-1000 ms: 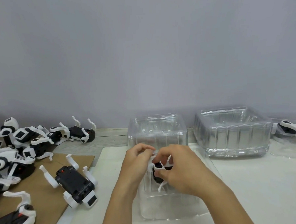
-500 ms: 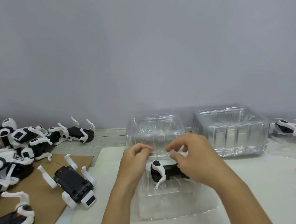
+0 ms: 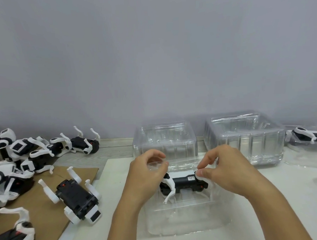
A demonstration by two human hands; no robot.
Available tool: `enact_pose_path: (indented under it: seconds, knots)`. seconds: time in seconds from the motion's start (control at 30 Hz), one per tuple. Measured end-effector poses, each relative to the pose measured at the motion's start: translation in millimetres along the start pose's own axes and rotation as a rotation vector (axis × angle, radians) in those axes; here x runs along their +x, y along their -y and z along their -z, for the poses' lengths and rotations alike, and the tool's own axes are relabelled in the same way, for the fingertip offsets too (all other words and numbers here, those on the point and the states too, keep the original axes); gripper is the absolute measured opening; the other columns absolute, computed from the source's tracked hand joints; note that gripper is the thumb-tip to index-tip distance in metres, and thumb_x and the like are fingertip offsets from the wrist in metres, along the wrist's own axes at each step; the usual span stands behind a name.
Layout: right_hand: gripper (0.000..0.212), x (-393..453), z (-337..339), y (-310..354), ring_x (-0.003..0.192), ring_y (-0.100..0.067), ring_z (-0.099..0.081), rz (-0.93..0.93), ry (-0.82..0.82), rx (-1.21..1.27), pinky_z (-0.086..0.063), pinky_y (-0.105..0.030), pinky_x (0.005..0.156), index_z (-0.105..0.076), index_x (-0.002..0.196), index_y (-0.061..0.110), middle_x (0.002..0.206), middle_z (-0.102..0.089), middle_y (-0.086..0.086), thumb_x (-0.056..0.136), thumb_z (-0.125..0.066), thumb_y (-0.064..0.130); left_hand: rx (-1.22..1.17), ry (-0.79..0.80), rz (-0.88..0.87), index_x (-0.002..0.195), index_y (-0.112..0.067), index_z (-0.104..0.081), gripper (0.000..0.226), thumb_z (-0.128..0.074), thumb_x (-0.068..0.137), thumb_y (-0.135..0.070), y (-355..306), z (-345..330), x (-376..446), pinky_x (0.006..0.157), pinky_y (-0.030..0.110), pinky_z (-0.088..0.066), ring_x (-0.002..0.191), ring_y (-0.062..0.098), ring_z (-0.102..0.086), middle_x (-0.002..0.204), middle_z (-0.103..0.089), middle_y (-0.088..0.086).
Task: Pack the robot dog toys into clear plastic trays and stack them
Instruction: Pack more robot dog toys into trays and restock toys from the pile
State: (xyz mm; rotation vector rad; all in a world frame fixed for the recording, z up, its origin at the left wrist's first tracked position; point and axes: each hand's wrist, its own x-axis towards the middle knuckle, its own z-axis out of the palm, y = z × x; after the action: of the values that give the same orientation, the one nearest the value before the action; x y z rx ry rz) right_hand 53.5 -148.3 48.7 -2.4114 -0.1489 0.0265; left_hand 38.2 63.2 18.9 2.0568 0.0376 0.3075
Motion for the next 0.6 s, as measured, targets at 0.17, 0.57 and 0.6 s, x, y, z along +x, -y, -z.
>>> enact_pose_path:
  seconds: [0.17, 0.57, 0.6]
  knots:
    - [0.018, 3.5, 1.9, -4.6, 0.08, -0.001, -0.053, 0.066, -0.131, 0.087, -0.034, -0.016, 0.061, -0.07, 0.068, 0.039, 0.086, -0.062, 0.01, 0.085, -0.075, 0.035, 0.297, 0.16, -0.193, 0.094, -0.043, -0.068, 0.018, -0.072, 0.081, -0.055, -22.8, 3.6, -6.2, 0.096, 0.014, -0.035, 0.112, -0.009, -0.048, 0.11, -0.061, -0.028]
    - [0.014, 7.2, -7.2, -7.7, 0.089, 0.002, -0.053, 0.081, -0.111, 0.108, -0.037, -0.019, 0.067, -0.068, 0.075, 0.04, 0.097, -0.06, 0.011, 0.089, -0.069, 0.038, 0.579, 0.516, -0.017, 0.122, -0.054, -0.043, 0.08, -0.081, 0.054, -0.071, -43.6, -4.6, -20.5, 0.121, 0.047, 0.009, 0.142, 0.003, -0.006, 0.149, -0.024, -0.019]
    - [0.013, 7.5, -7.9, -7.7, 0.09, 0.003, -0.052, 0.082, -0.111, 0.109, -0.037, -0.02, 0.068, -0.067, 0.076, 0.041, 0.1, -0.059, 0.011, 0.089, -0.069, 0.038, 0.579, 0.515, -0.022, 0.122, -0.053, -0.043, 0.079, -0.08, 0.055, -0.07, -44.3, -4.6, -20.8, 0.122, 0.047, 0.006, 0.138, 0.004, -0.01, 0.142, -0.028, -0.021]
